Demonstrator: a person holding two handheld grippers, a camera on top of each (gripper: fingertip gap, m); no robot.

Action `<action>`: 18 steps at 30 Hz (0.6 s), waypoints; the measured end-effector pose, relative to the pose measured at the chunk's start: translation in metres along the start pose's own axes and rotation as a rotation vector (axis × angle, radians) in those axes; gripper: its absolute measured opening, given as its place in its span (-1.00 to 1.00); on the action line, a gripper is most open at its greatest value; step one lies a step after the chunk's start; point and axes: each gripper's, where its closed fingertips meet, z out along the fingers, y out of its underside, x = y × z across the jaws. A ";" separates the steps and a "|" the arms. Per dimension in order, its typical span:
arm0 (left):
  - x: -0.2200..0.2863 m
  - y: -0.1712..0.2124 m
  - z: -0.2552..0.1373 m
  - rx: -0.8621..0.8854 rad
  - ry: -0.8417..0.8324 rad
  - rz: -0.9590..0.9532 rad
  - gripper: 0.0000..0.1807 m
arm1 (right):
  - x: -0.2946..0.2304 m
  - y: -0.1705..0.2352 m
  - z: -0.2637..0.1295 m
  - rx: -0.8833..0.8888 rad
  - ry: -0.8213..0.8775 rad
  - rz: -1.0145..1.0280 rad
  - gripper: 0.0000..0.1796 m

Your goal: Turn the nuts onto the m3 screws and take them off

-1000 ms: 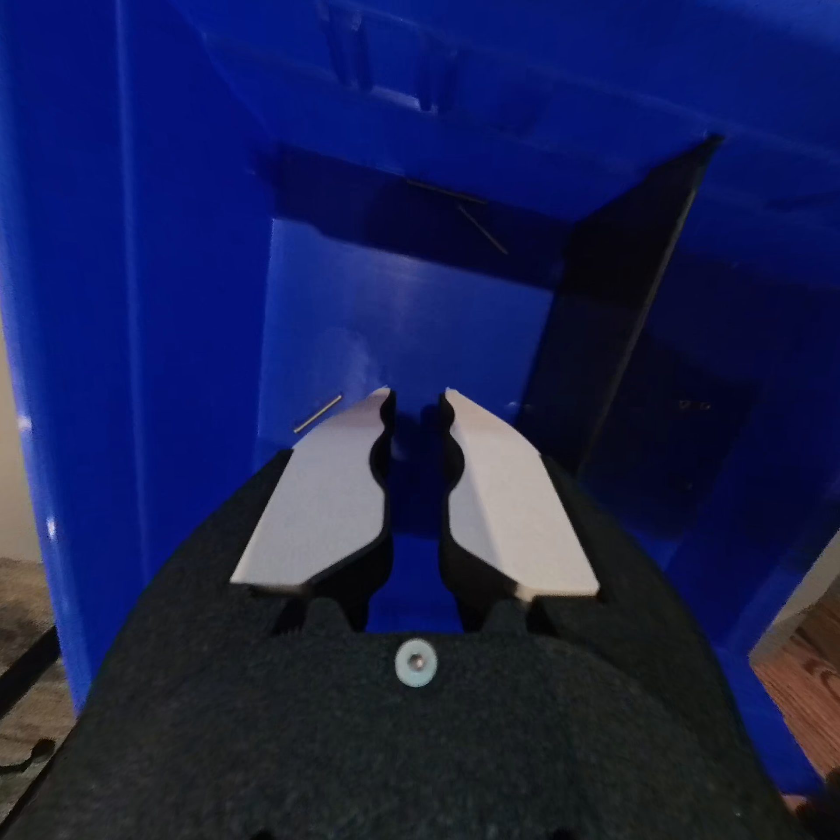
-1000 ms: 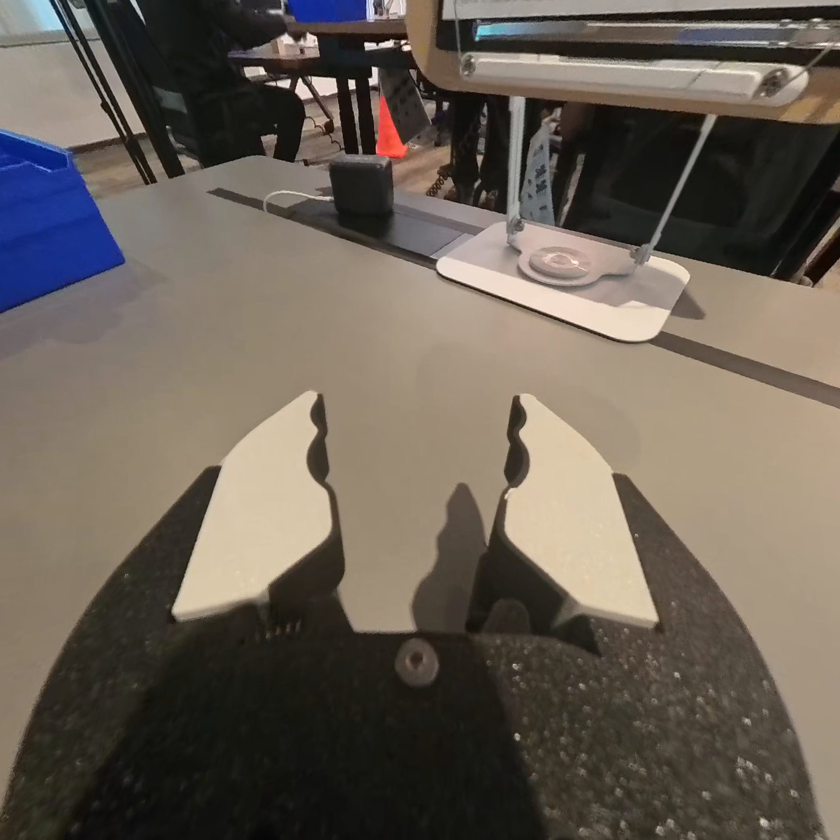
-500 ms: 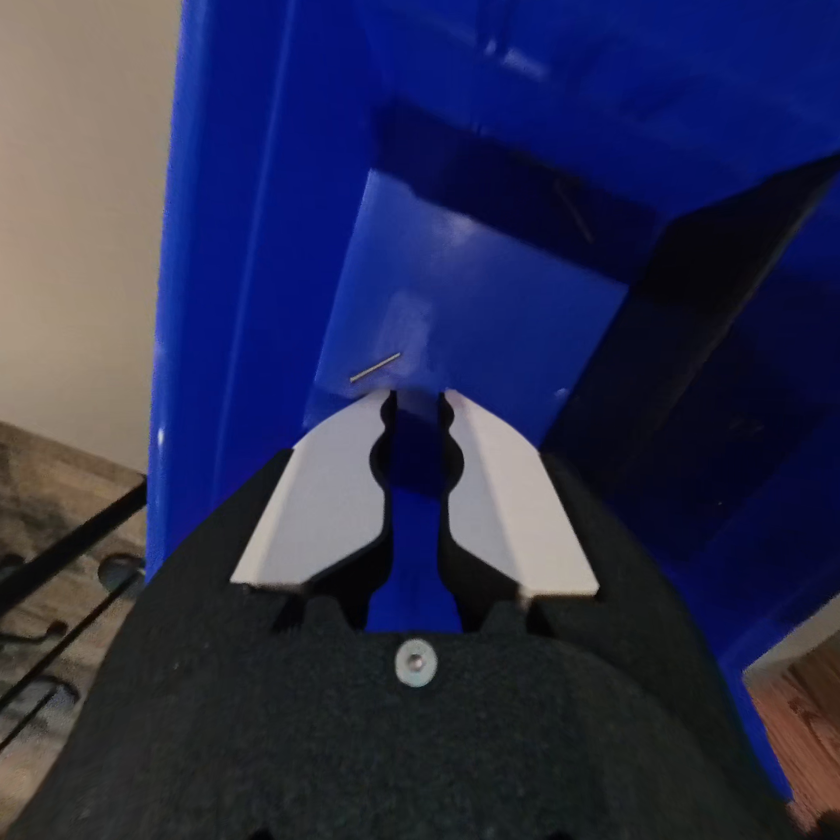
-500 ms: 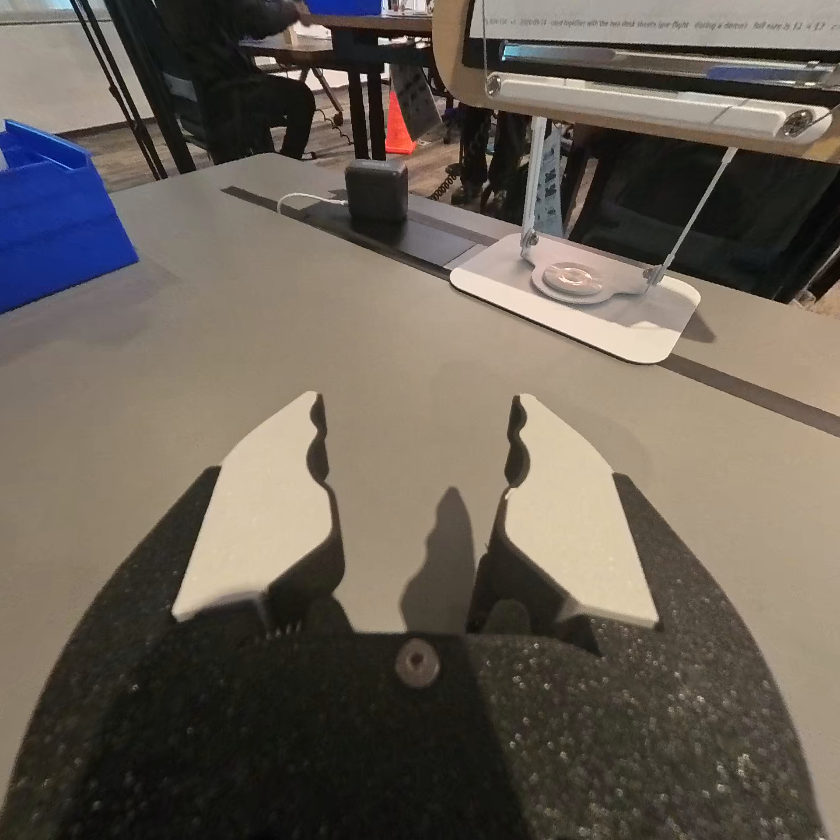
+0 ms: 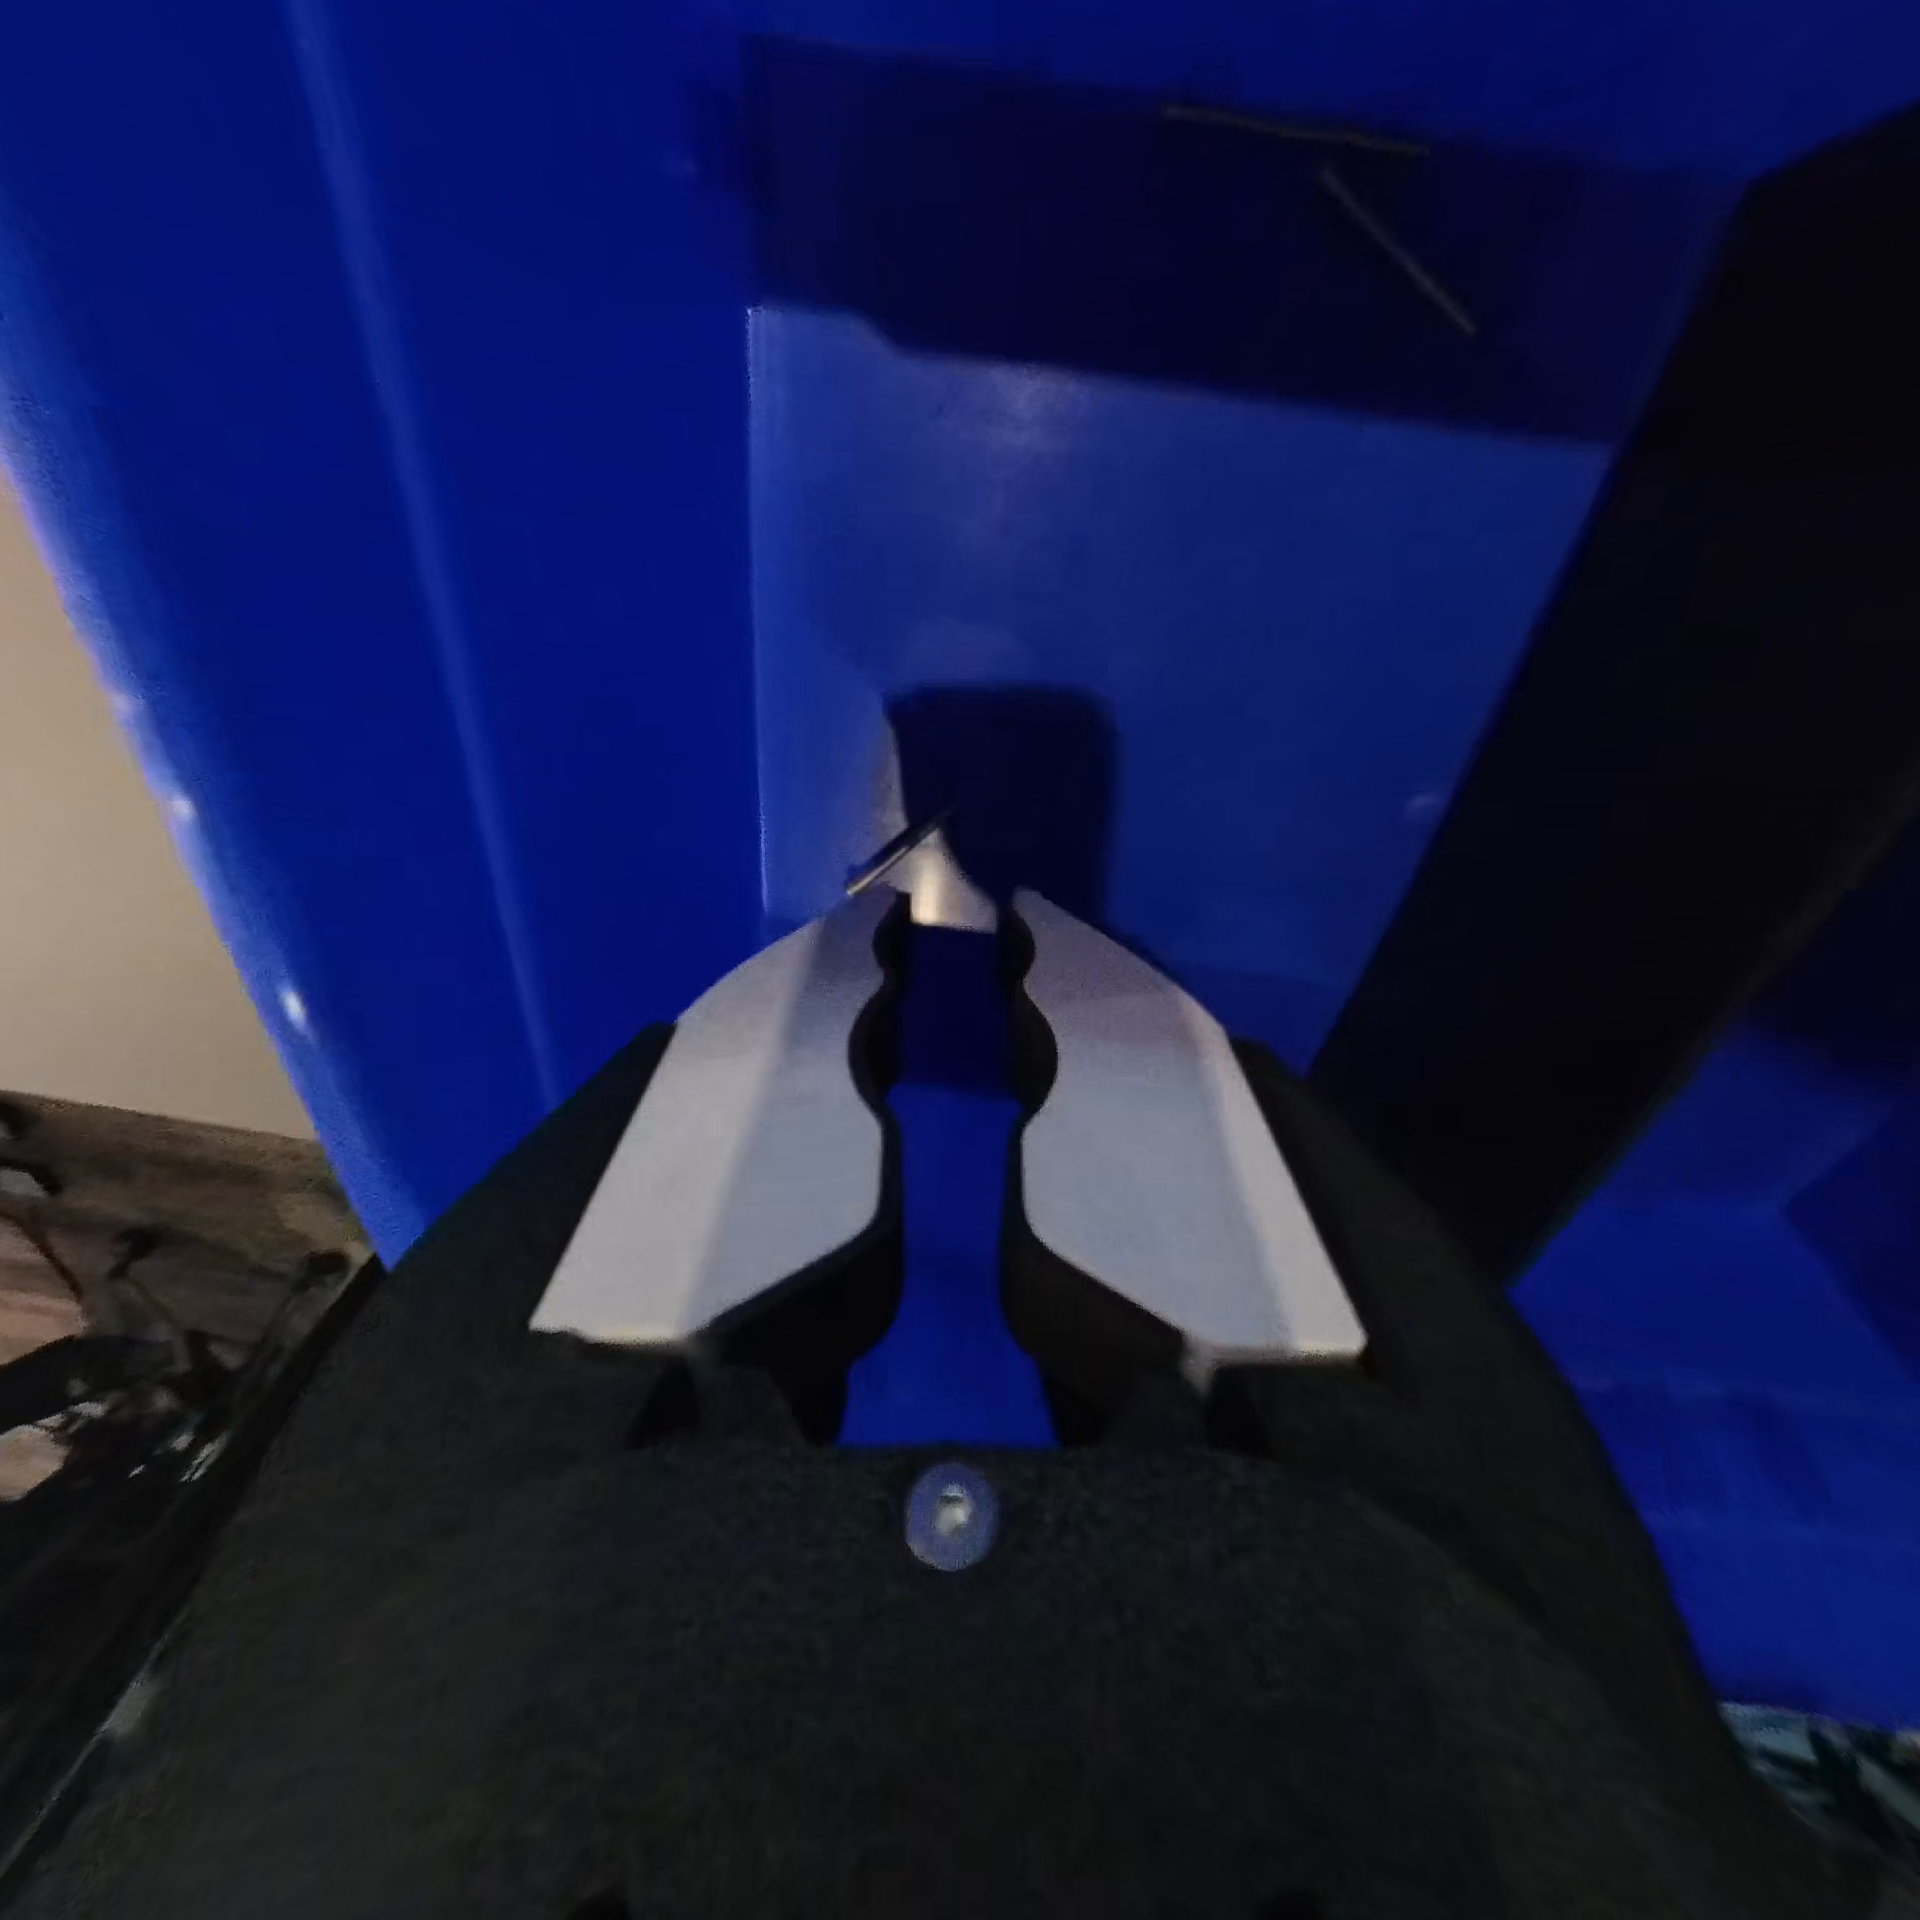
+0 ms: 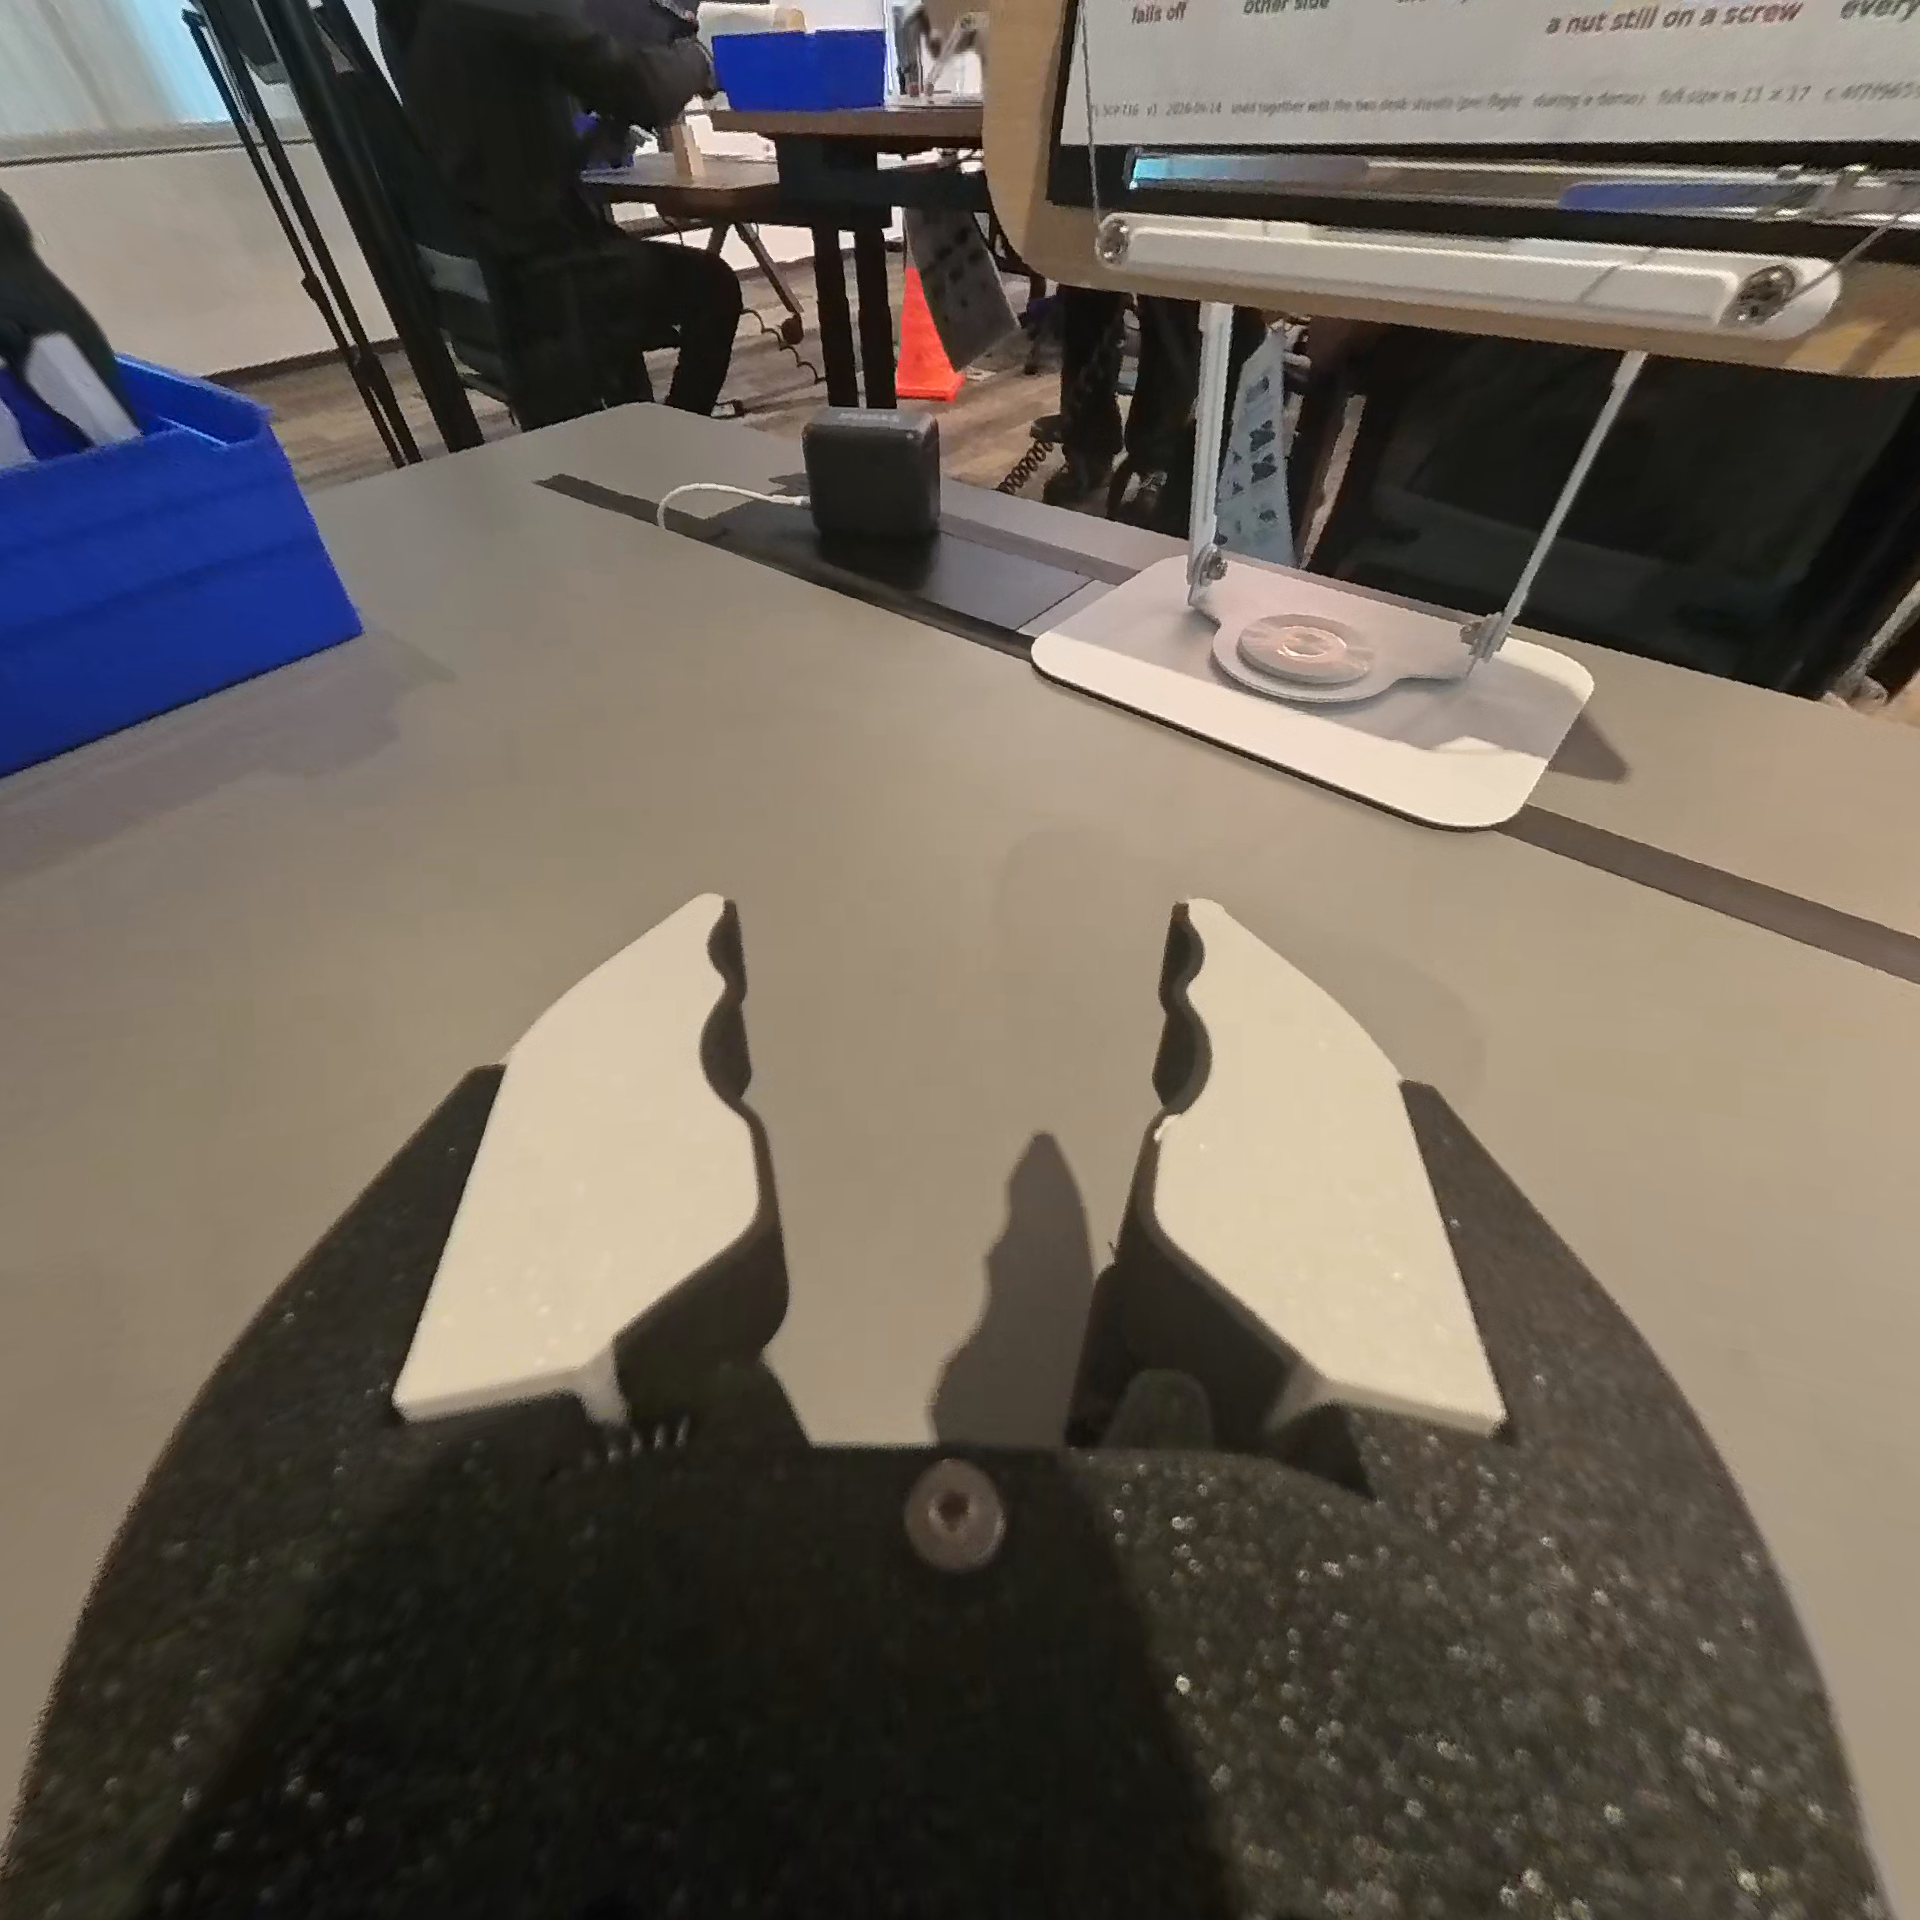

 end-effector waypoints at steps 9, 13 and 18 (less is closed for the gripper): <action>-0.011 0.001 0.016 -0.053 -0.031 0.052 -0.83 | 0.002 -0.001 -0.008 0.009 0.008 0.002 -0.15; -0.009 0.005 0.025 -0.093 -0.018 0.071 -0.84 | 0.002 -0.001 -0.009 0.010 0.008 0.003 -0.14; -0.006 0.007 0.027 -0.118 0.022 0.067 -0.93 | 0.001 -0.002 -0.013 0.023 0.005 0.016 -0.14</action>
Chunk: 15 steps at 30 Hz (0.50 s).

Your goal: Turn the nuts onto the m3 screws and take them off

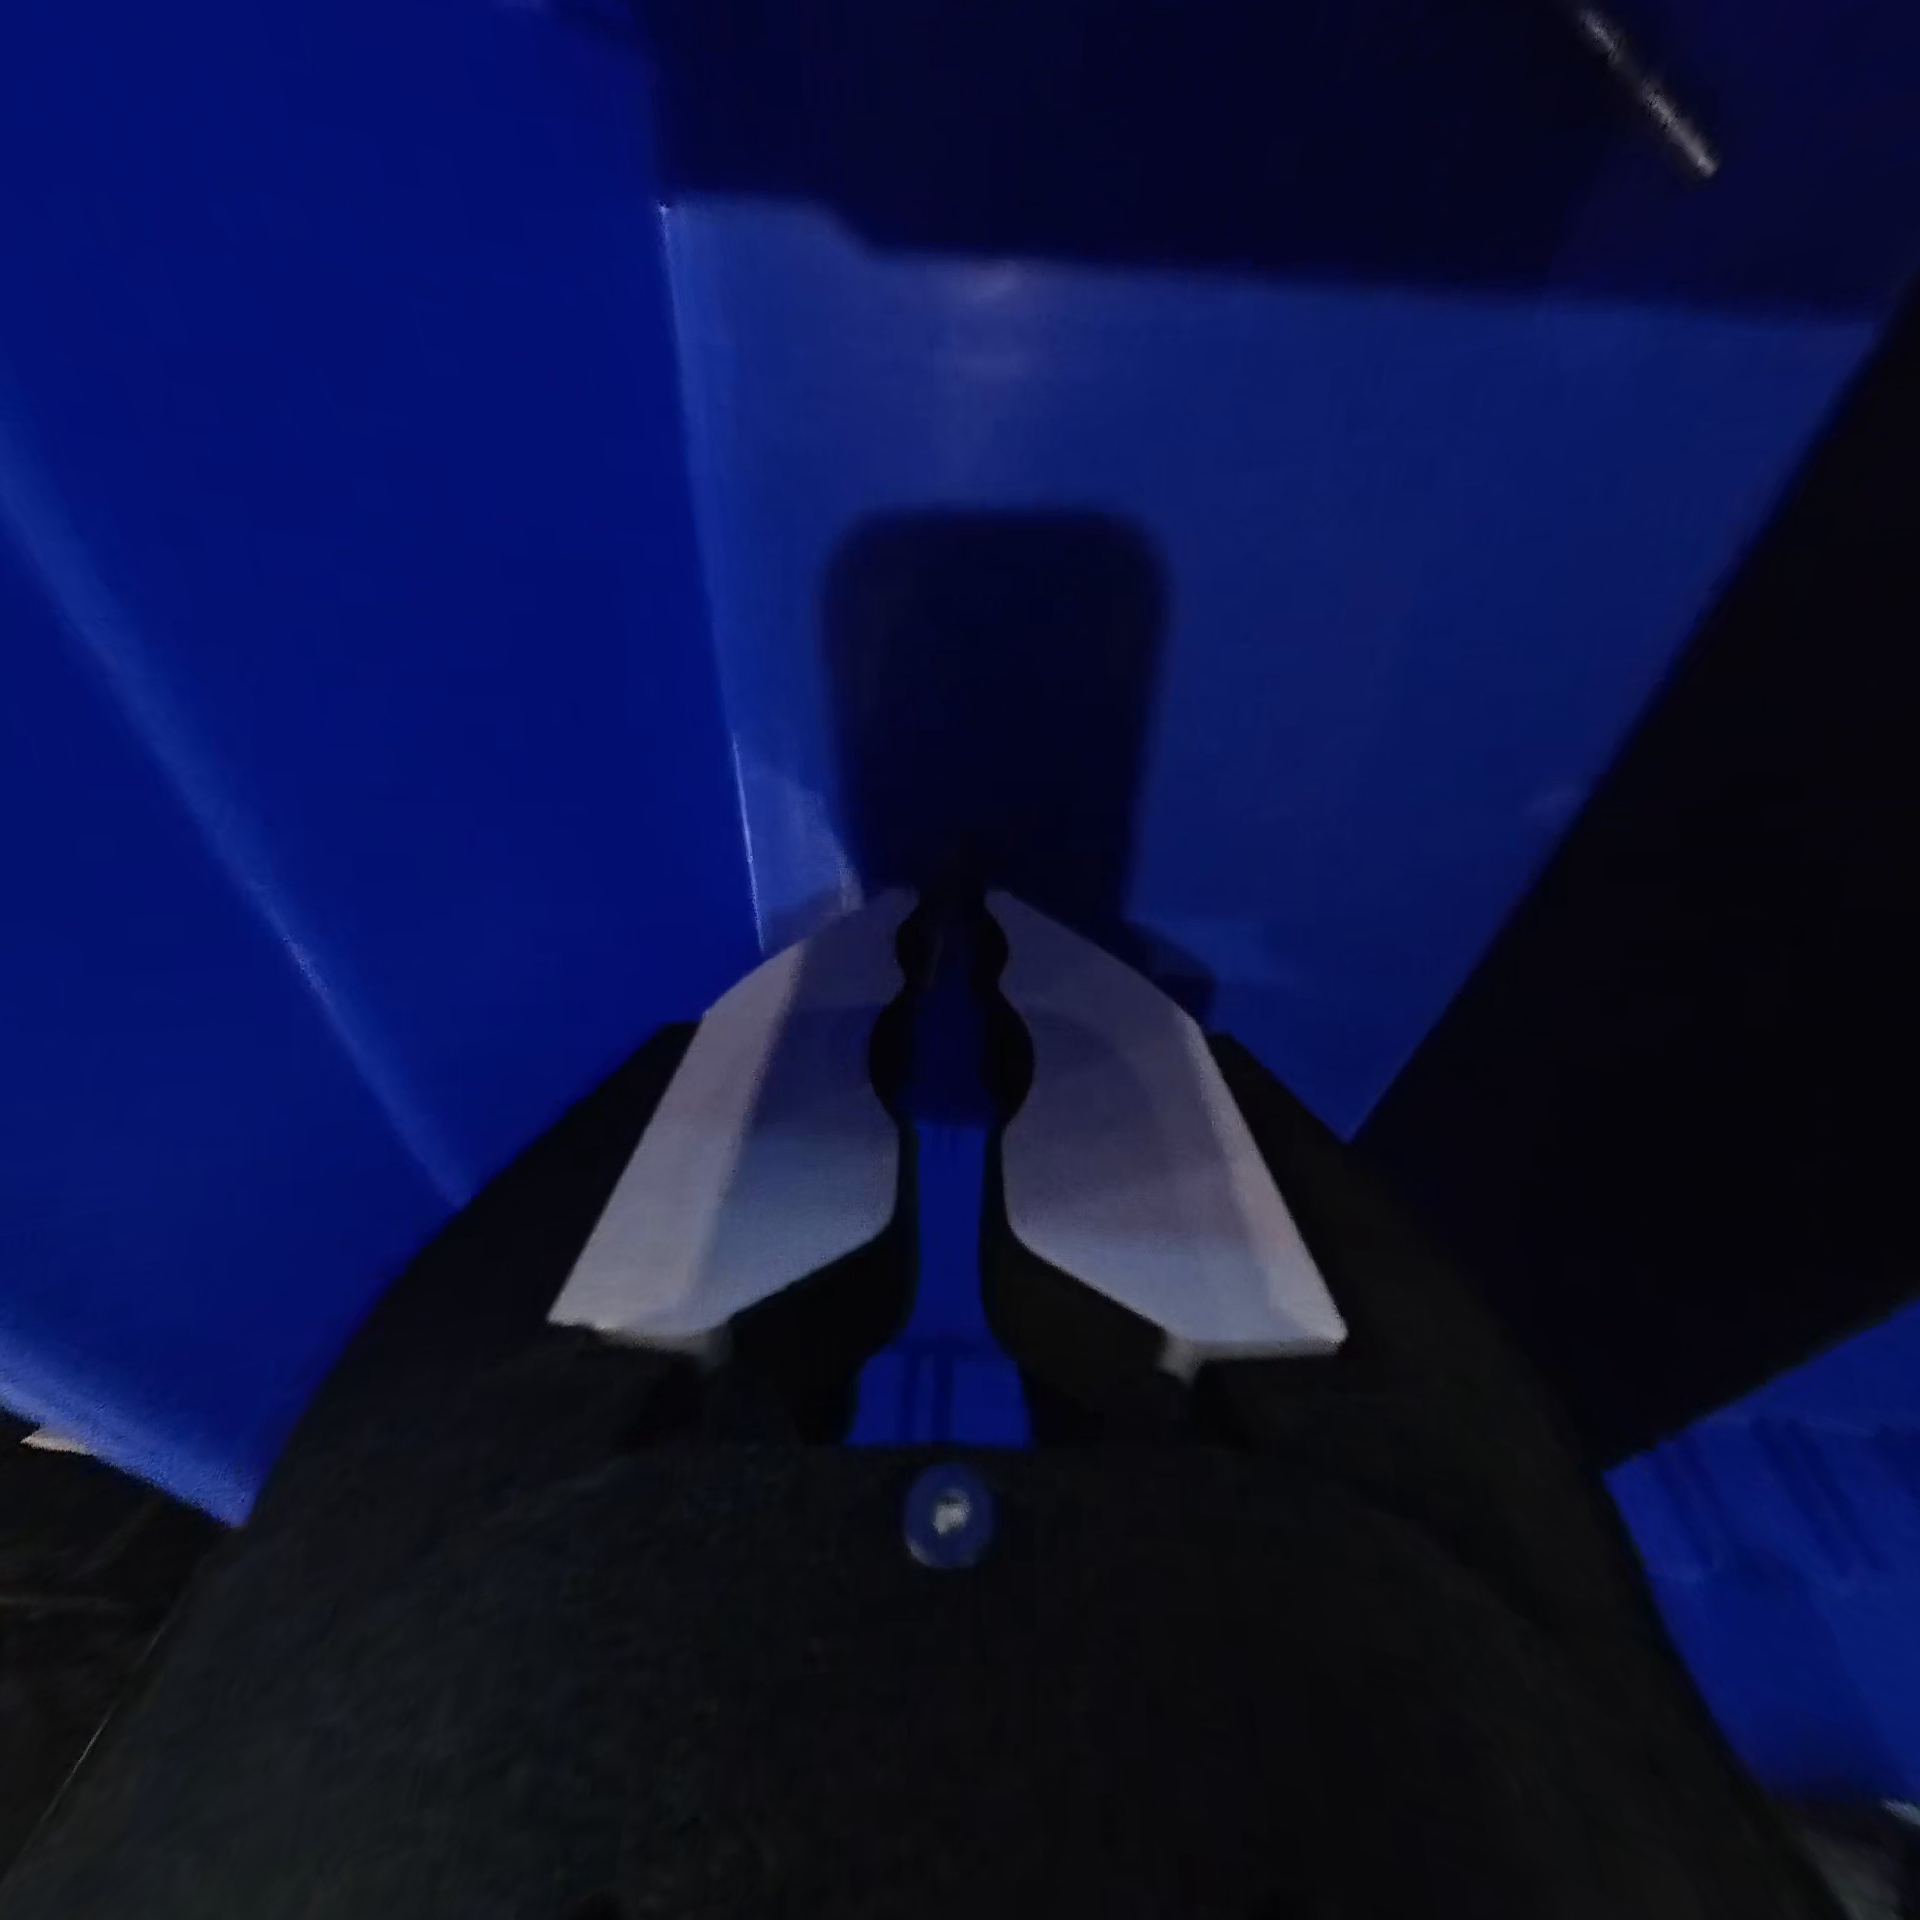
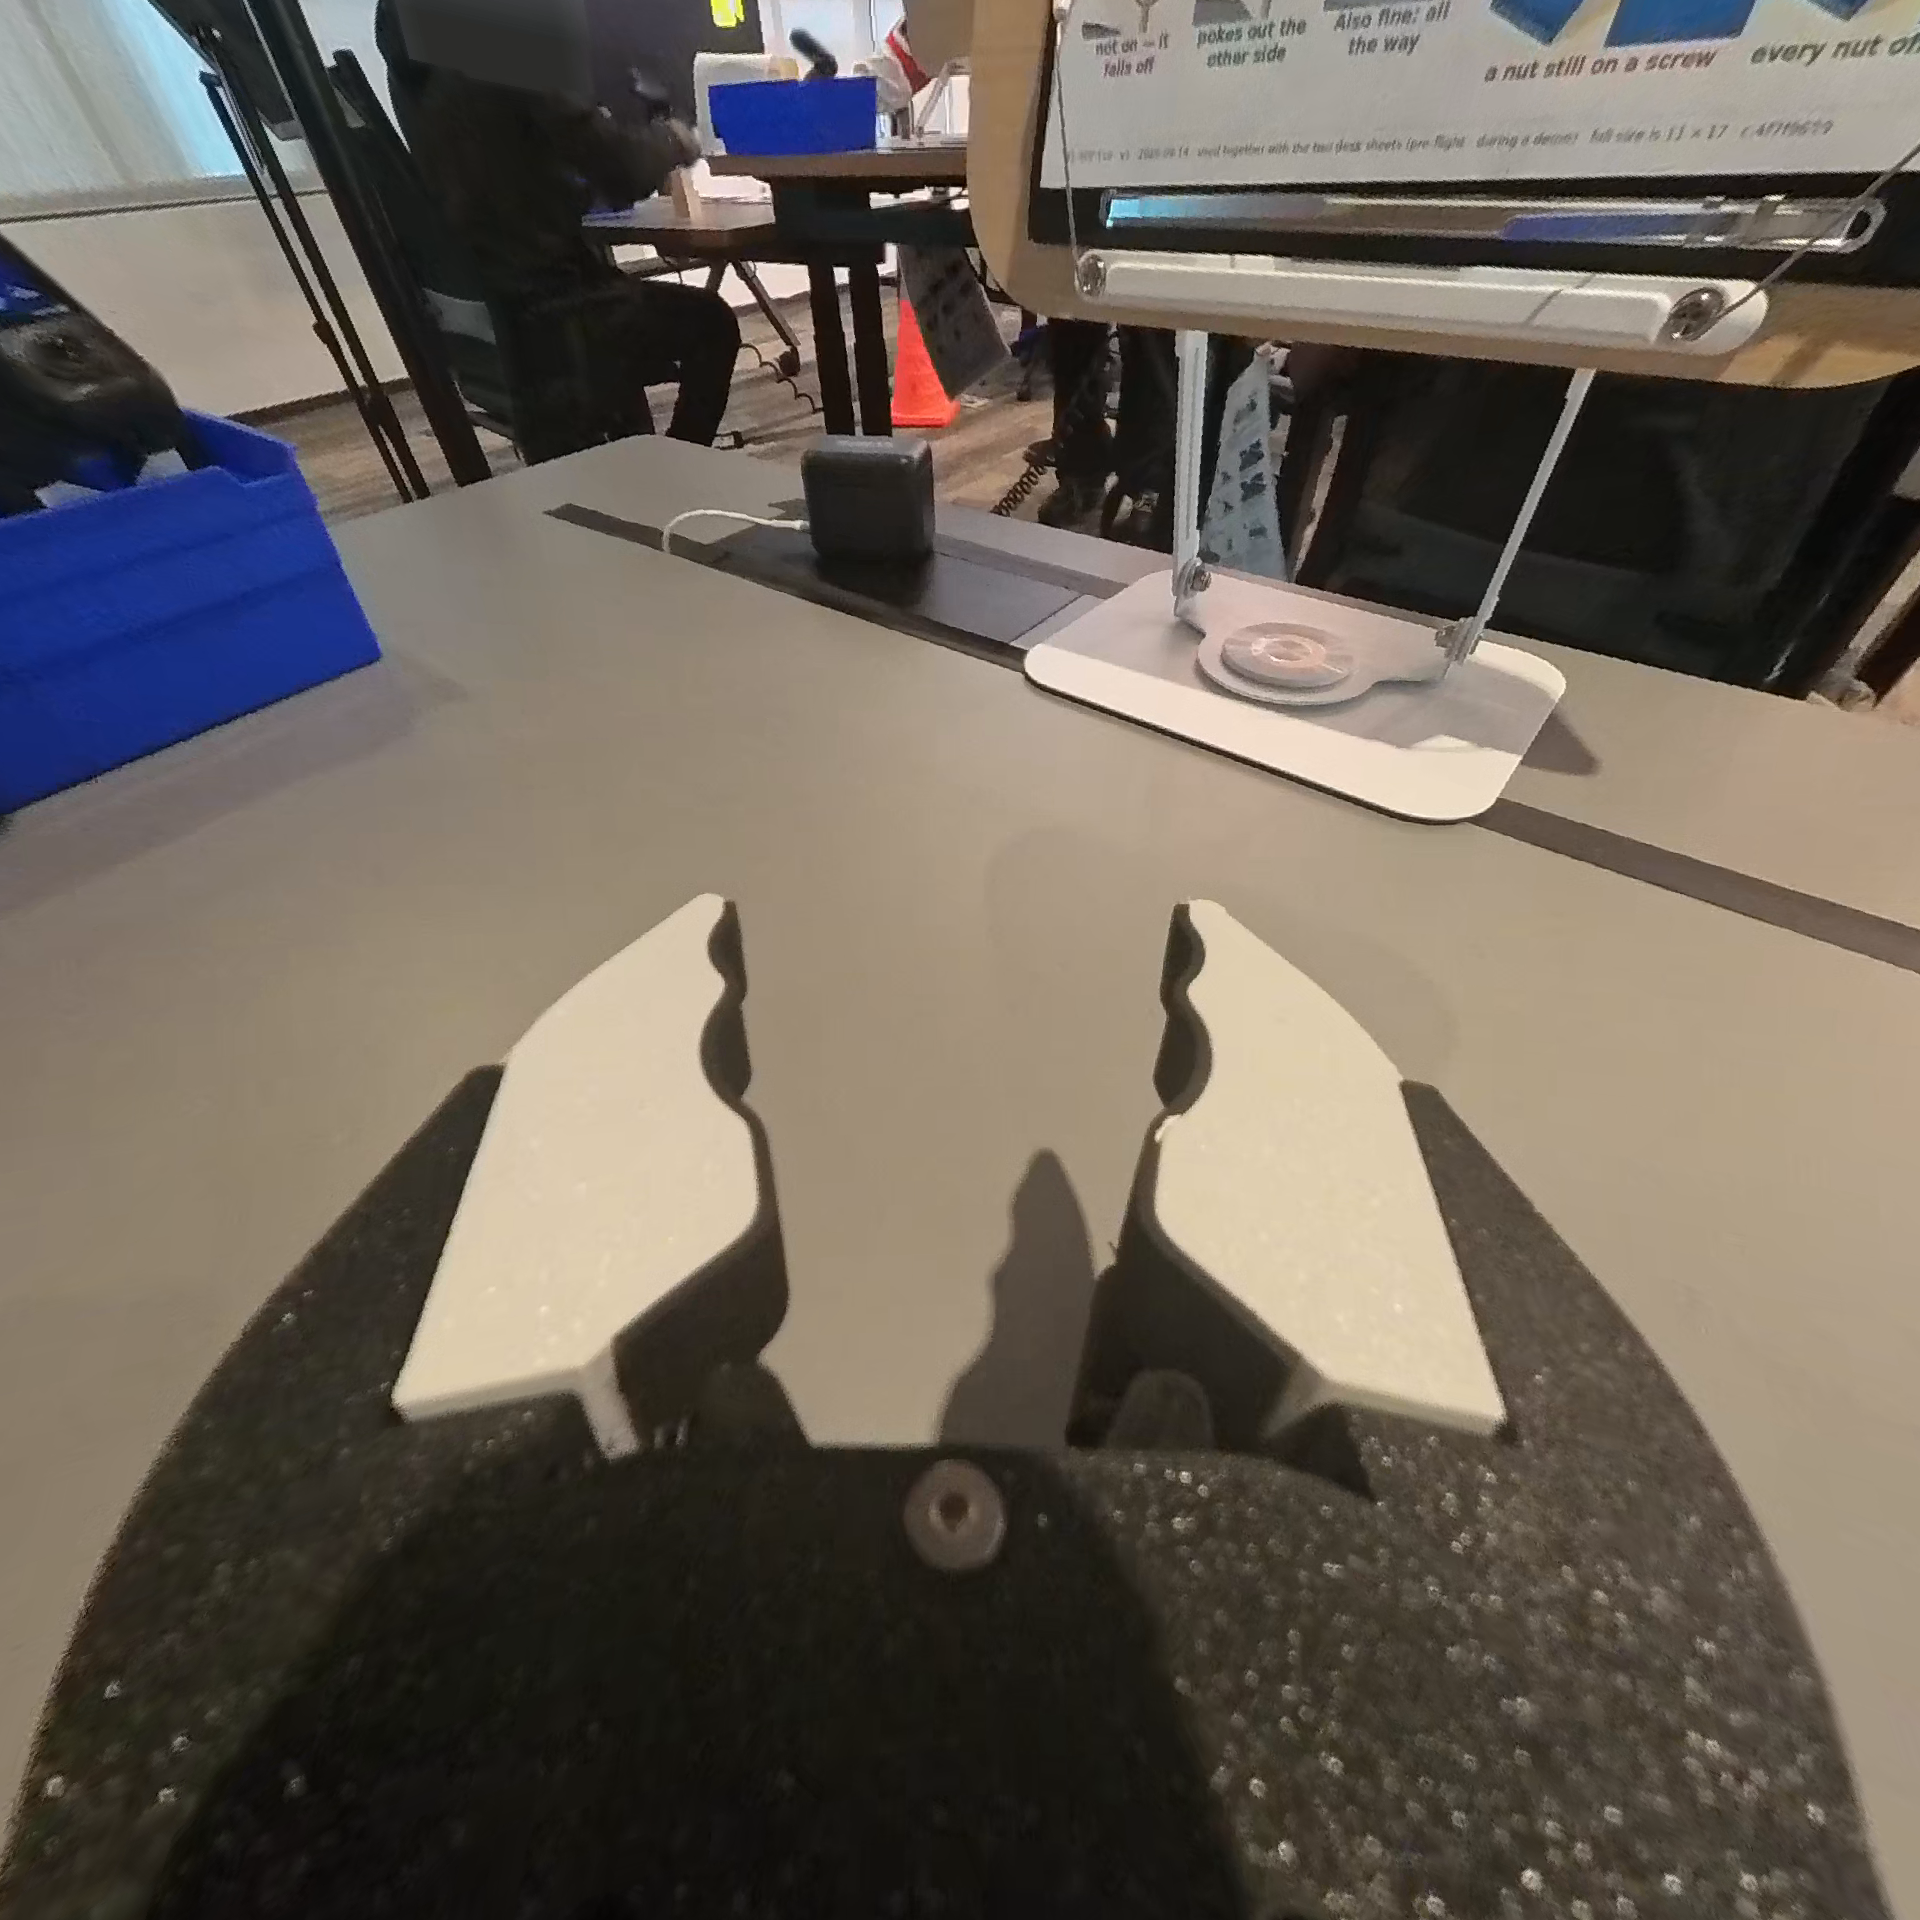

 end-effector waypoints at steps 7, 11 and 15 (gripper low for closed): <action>0.002 0.000 0.000 -0.009 0.032 -0.029 -0.97 | -0.002 -0.001 -0.009 0.021 0.002 0.008 -0.14; 0.003 0.000 0.000 -0.009 0.040 -0.058 -0.97 | -0.002 -0.003 -0.016 0.035 0.004 0.012 -0.15; 0.008 0.003 -0.001 -0.023 0.064 -0.101 -0.97 | -0.002 -0.008 -0.025 0.051 0.007 0.009 -0.15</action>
